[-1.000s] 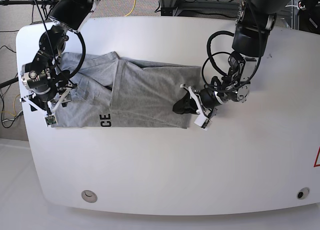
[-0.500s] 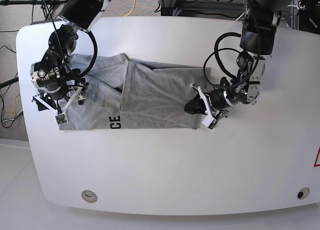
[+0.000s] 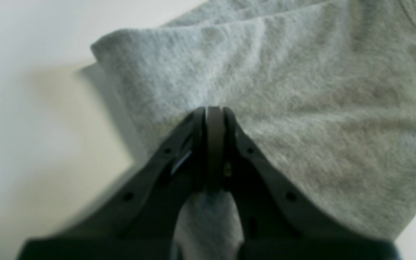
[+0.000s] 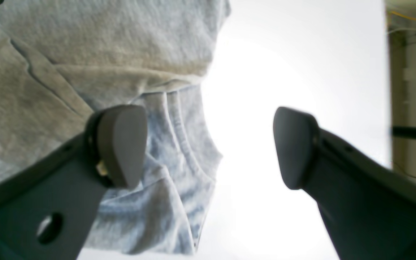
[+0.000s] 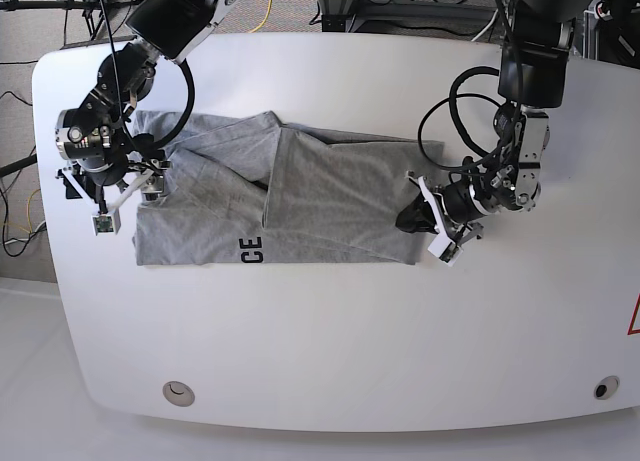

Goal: Fold the T-shirt properly
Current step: 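Grasp the shirt edges with both grippers and pull them apart to flatten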

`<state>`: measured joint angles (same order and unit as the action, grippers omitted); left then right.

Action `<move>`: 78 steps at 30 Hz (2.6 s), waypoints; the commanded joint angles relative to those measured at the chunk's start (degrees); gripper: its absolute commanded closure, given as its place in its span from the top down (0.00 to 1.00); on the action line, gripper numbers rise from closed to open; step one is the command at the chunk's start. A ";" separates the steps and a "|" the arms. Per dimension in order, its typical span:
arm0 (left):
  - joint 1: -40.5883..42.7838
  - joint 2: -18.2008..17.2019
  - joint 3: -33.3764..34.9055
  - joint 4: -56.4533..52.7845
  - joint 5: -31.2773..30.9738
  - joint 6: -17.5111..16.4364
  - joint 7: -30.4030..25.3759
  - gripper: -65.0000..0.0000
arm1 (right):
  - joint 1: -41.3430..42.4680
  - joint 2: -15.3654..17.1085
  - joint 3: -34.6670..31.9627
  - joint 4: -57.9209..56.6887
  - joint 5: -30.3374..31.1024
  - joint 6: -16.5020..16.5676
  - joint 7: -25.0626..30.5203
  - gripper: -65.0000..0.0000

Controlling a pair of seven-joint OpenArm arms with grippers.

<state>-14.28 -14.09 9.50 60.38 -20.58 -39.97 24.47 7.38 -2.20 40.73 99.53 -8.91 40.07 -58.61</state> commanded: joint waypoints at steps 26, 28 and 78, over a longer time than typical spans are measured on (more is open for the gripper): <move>-1.32 -6.00 -0.49 0.94 -0.39 -0.03 -0.51 0.00 | 7.17 0.57 11.45 -17.72 6.58 -0.07 -1.39 0.79; -1.32 -6.00 -0.49 0.94 -0.48 -0.03 -0.51 0.00 | 7.17 0.75 11.36 -18.60 8.25 -0.07 -2.97 0.79; -0.09 -2.66 -0.13 0.94 -0.30 -0.03 -0.51 0.00 | 6.91 0.13 1.42 -19.22 27.06 -0.07 -16.34 0.79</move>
<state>-13.47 -16.51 9.47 60.51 -21.02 -39.86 23.55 13.80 -1.98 42.35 80.07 18.50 40.10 -73.54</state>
